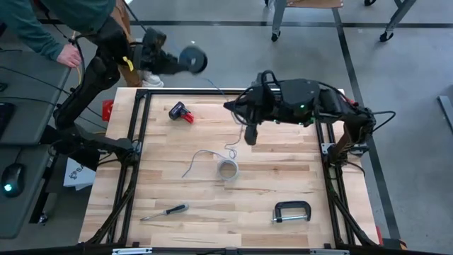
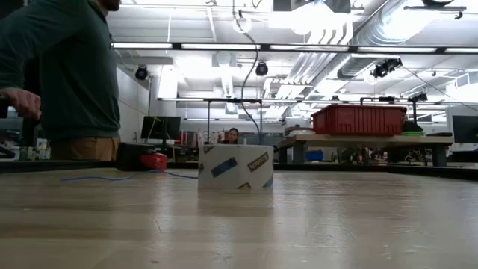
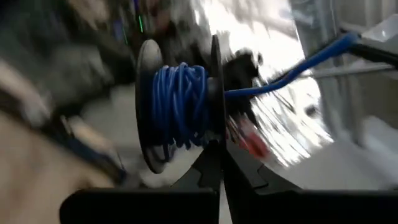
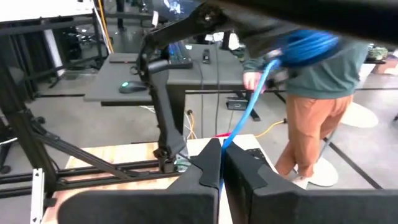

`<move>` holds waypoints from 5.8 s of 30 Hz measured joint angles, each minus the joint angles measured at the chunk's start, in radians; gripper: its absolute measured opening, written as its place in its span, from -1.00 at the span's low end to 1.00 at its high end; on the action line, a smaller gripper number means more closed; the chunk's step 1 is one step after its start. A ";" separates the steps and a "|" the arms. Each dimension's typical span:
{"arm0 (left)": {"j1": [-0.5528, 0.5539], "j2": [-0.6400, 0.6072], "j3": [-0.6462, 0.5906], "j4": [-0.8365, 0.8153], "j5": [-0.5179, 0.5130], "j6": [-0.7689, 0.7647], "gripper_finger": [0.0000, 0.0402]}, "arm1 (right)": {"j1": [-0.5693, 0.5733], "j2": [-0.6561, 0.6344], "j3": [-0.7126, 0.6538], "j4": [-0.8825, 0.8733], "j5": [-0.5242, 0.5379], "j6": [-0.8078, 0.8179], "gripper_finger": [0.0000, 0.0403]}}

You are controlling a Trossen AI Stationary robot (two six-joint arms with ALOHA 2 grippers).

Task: Coil cords
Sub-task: Coil the blue wire on the spool

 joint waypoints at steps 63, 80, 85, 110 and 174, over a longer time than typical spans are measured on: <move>-0.476 0.273 -0.002 1.095 0.210 -0.438 -1.00 | -0.142 0.096 0.002 0.531 -0.528 0.585 -0.95; -0.541 0.265 -0.002 1.100 0.226 -0.644 -1.00 | -0.156 0.044 0.003 0.408 -0.561 0.583 -0.12; -0.566 0.279 -0.001 1.101 0.167 -0.561 -1.00 | -0.189 0.059 0.002 0.353 -0.567 0.478 -0.12; -0.507 0.515 0.635 1.094 0.067 -0.077 -1.00 | -0.292 0.079 0.001 0.103 -0.358 0.024 -0.12; -0.493 0.511 0.633 0.798 -0.052 0.035 -1.00 | -0.107 0.155 0.002 0.704 -0.140 -0.446 -0.88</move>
